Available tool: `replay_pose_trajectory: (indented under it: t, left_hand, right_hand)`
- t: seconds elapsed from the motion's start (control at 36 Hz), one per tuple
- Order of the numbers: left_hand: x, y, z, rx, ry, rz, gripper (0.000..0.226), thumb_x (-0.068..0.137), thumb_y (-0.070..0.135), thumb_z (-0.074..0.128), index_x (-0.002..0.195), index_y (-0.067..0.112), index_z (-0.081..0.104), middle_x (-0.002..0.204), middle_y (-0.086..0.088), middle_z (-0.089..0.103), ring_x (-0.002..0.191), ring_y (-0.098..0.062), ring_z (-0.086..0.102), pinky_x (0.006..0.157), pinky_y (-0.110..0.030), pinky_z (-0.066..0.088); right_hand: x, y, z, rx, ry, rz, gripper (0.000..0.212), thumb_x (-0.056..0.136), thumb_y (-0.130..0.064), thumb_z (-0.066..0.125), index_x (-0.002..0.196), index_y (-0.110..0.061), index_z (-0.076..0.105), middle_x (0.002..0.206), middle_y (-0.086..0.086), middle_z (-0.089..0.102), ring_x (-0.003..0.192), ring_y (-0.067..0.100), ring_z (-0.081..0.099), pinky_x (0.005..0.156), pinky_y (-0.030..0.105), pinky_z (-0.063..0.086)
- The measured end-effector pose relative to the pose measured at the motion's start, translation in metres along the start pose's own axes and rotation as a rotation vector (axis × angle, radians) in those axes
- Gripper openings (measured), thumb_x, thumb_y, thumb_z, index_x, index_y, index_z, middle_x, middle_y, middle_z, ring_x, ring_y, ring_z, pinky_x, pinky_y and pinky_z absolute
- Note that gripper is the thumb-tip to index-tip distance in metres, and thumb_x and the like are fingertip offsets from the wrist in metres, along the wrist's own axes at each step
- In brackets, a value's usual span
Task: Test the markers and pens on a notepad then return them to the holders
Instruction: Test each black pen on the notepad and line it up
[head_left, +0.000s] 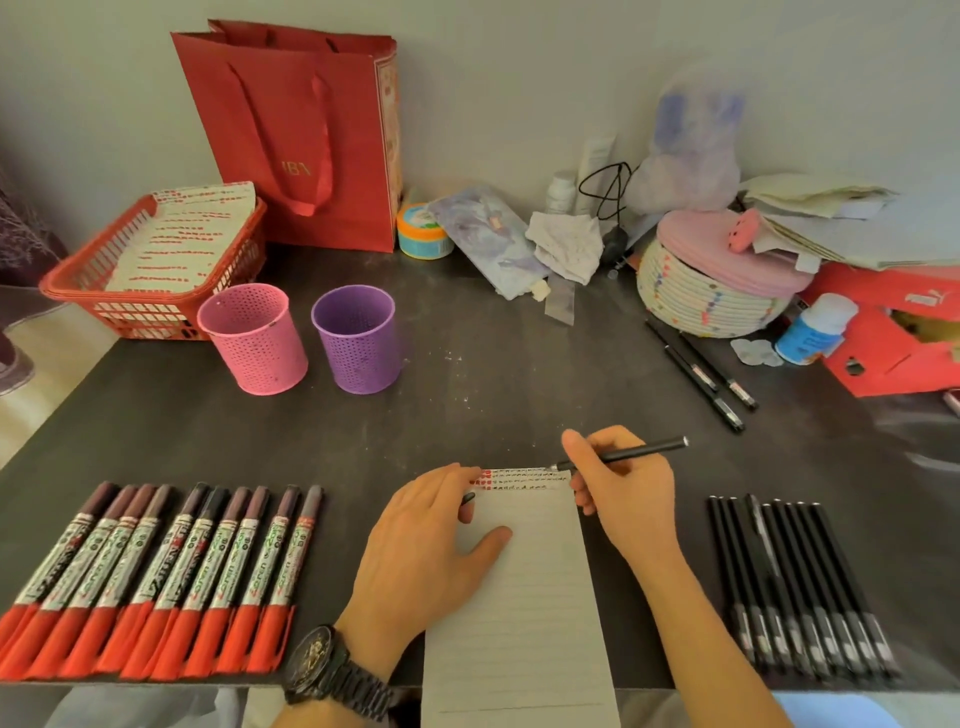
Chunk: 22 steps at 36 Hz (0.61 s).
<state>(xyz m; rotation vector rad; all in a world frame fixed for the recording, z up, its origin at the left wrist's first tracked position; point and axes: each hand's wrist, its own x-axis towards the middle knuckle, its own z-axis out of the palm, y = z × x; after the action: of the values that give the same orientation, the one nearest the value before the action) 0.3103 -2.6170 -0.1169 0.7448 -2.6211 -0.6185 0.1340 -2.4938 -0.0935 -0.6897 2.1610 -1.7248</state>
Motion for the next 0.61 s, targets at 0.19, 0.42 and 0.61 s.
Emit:
replay_pose_trajectory:
  t: [0.19, 0.42, 0.61]
  left_hand:
    - [0.001, -0.001, -0.001, -0.022, -0.021, -0.003, 0.047, 0.084, 0.067, 0.052, 0.123, 0.041, 0.047, 0.086, 0.028, 0.044, 0.108, 0.006, 0.045, 0.1, -0.019, 0.033]
    - [0.0, 0.001, -0.002, -0.031, -0.018, -0.015, 0.032, 0.083, 0.066, 0.056, 0.097, 0.049, 0.033, 0.106, 0.025, 0.054, 0.116, 0.001, 0.047, 0.1, -0.026, 0.04]
    - [0.0, -0.001, 0.0, -0.027, -0.001, -0.022, 0.033, 0.082, 0.068, 0.055, 0.094, 0.052, 0.029, 0.102, 0.025, 0.055, 0.106, 0.009, 0.039, 0.093, -0.02, 0.035]
  right_hand:
    - [0.002, 0.007, 0.001, -0.073, 0.078, -0.032, 0.036, 0.09, -0.037, 0.073, 0.061, -0.024, 0.056, 0.048, 0.0, 0.061, 0.04, 0.01, 0.056, 0.048, 0.017, 0.047]
    - [0.004, 0.012, 0.004, -0.131, 0.083, -0.038, 0.032, 0.092, -0.022, 0.069, 0.063, -0.015, 0.057, 0.049, 0.0, 0.062, 0.04, 0.004, 0.055, 0.047, 0.011, 0.043]
    - [0.005, 0.013, 0.004, -0.16, 0.072, -0.037, 0.031, 0.092, -0.023, 0.069, 0.064, -0.017, 0.057, 0.051, -0.002, 0.064, 0.041, 0.006, 0.058, 0.046, 0.012, 0.046]
